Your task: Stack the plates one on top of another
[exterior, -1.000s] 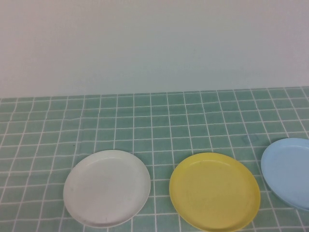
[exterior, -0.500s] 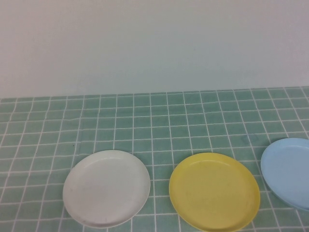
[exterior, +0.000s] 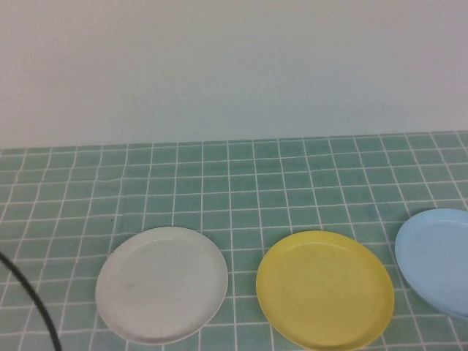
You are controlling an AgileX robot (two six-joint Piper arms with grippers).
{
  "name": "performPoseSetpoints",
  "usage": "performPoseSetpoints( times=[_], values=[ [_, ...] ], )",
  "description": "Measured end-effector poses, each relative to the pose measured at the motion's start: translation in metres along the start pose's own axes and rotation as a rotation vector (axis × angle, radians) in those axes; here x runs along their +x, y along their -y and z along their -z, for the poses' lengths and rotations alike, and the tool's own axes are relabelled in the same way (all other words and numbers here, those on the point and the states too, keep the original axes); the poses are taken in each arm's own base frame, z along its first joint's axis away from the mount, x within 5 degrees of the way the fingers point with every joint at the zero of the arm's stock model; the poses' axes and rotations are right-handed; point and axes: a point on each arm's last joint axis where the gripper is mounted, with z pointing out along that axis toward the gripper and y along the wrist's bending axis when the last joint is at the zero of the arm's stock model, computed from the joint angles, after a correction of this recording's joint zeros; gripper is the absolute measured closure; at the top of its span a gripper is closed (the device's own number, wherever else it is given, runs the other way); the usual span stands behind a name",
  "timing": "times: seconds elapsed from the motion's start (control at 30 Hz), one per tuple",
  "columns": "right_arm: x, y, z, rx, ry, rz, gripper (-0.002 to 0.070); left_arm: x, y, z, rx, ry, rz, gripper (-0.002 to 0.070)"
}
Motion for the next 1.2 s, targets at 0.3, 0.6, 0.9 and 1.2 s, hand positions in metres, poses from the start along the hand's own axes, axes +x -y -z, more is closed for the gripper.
performPoseSetpoints(
  times=[0.3,0.6,0.9,1.2],
  values=[
    [0.0,0.0,0.0,0.0,0.0,0.0,0.0678,-0.045,0.027,-0.061,-0.138,-0.271,-0.25,0.0676],
    [0.0,0.0,0.0,0.0,0.0,0.0,0.0678,-0.046,0.039,-0.121,-0.129,-0.513,-0.309,0.0627],
    [0.0,0.0,0.0,0.0,0.0,0.0,0.0678,-0.009,0.028,-0.175,-0.141,-0.721,-0.305,0.0403],
    [0.0,0.0,0.0,0.0,0.0,0.0,0.0678,0.023,0.013,-0.211,-0.163,-0.838,-0.31,0.038]
  ],
)
